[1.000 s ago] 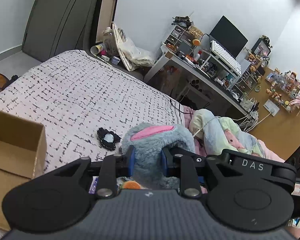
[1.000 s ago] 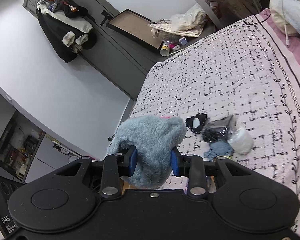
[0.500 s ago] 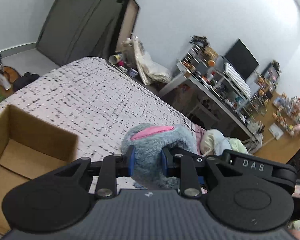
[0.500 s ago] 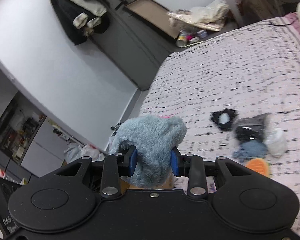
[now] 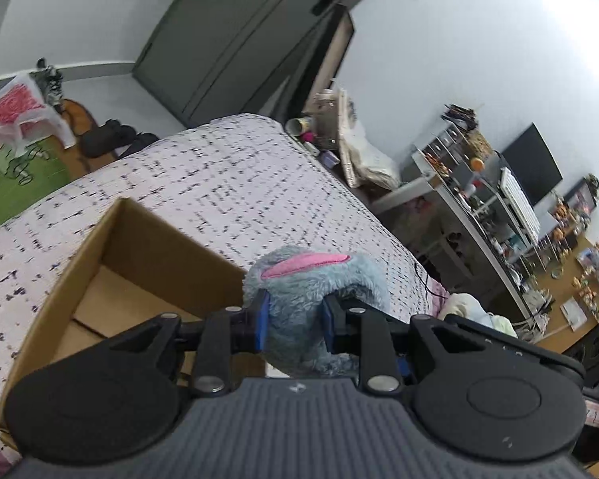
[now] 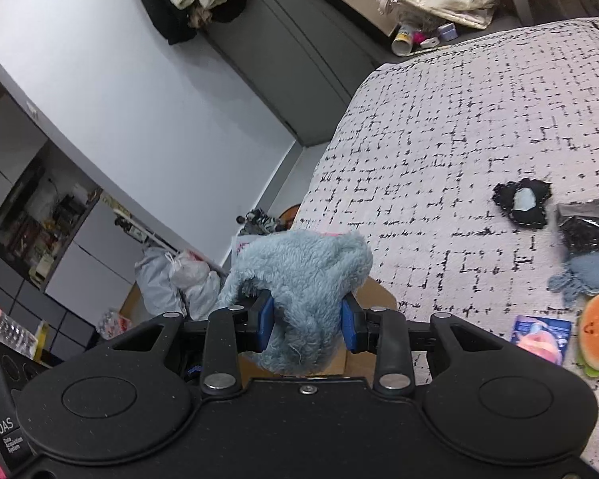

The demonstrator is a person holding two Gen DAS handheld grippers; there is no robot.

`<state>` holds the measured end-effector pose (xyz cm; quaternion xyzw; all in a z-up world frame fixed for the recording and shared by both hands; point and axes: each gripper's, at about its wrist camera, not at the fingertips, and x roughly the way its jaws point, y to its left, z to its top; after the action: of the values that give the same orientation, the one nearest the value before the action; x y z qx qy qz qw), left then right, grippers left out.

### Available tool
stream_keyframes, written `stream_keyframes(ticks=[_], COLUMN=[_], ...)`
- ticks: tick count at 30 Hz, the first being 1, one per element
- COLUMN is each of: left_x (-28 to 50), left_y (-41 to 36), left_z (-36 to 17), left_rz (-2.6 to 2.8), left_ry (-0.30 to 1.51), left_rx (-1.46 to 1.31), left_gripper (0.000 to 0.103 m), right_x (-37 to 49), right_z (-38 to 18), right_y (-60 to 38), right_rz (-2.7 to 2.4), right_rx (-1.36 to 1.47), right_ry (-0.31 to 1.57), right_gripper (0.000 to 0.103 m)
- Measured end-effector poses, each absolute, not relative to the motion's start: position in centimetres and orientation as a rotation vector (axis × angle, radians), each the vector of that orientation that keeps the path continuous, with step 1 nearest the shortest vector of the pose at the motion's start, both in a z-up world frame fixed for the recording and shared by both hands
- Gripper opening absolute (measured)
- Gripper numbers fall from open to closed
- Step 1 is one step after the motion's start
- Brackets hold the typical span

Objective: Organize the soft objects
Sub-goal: 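Carry the plush with both grippers into the cardboard box and open them, then move the left gripper to the tissue pack while the right gripper approaches the toy burger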

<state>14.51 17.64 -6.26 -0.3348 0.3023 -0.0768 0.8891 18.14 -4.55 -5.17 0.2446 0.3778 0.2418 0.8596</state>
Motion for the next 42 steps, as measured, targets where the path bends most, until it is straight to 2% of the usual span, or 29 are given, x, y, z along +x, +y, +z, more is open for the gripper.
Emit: stream_keyframes(ticks=[6,9,11,13,15,17,21,25,32,42], left_x=[14.7,14.9,15.0,15.3,15.4,15.1,14.7,14.3,13.9,13.3], left_y=[18.8,19.0,19.0,18.7,18.4,18.2,17.2,15.4,11.8,8.0], left_z=[-7.6,-8.0,-8.1,-8.3,-8.3,-8.1,-7.2,-6.4,-5.2,-2.7], left_rz=[-0.105,-0.088,-0.070,-0.037,-0.003,-0.016,-0.035,-0.038,-0.042,-0.012], left_ry=[0.637,0.648,0.664,0.698,0.717,0.706,0.686,0.683,0.647,0.630], left_rx=[-0.716,-0.727,-0.725,-0.702,-0.680,-0.668,-0.612,-0.547,-0.473,-0.431], left_gripper=[0.026,0.028,0.032,0.054,0.066,0.072,0.083,0.083,0.083,0.083], right_x=[19.0,19.1,19.1,19.0,18.8,18.5,17.7,16.9,15.9,14.9], right_z=[-6.2,-6.4,-6.3,-6.2,-6.1,-5.9,-5.6,-5.2,-4.5,-4.0], right_y=[-3.0,-2.7,-2.7,-3.1,-3.7,-4.5,-6.6,-8.8,-12.6,-18.1], right_rz=[0.508,0.511,0.505,0.496,0.488,0.473,0.433,0.406,0.352,0.301], right_rx=[0.509,0.500,0.489,0.487,0.491,0.496,0.487,0.489,0.467,0.492], right_ry=[0.831,0.834,0.837,0.835,0.835,0.831,0.823,0.814,0.786,0.758], right_gripper=[0.034,0.039,0.046,0.051,0.059,0.069,0.082,0.092,0.103,0.103])
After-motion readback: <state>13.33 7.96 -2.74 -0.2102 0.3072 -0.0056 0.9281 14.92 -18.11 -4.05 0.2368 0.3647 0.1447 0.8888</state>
